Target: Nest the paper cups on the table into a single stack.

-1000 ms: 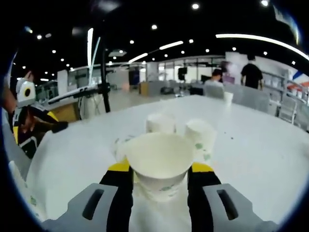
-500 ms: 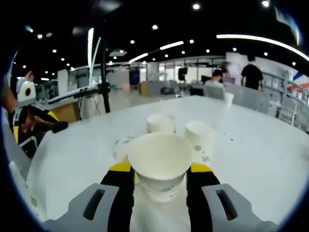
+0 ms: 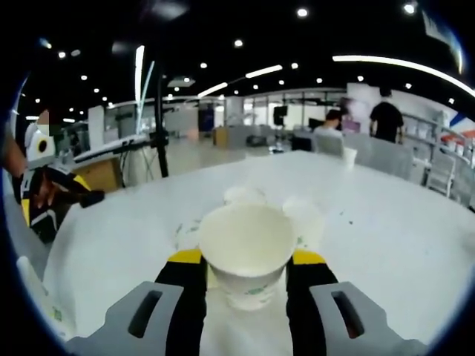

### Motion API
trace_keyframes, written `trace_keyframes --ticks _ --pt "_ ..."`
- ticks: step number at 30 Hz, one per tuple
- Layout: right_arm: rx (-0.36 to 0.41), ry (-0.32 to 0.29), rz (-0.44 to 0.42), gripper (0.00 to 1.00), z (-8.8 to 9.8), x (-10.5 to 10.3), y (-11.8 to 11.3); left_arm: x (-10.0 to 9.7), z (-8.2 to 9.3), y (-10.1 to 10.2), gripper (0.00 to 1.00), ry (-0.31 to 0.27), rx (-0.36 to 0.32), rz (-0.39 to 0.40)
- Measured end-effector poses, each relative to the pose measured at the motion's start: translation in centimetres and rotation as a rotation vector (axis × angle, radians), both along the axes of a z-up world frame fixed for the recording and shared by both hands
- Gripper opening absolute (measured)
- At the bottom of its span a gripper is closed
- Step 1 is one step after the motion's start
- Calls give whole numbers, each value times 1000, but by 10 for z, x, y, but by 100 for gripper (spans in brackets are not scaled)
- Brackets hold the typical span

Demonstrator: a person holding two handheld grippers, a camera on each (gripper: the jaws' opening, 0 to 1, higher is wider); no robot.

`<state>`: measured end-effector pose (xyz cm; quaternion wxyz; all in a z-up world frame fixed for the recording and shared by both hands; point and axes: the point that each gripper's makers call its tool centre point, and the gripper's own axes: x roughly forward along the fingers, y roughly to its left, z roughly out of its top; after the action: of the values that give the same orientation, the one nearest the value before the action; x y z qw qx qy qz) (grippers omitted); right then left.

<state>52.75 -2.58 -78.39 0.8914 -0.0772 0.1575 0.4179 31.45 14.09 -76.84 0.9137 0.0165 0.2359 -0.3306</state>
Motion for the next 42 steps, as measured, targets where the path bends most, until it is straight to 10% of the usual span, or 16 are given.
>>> trace_keyframes --ticks 42 --pt "-9 -21 -20 36 81 23 -12 10 15 -7 97 -13 -3 -9"
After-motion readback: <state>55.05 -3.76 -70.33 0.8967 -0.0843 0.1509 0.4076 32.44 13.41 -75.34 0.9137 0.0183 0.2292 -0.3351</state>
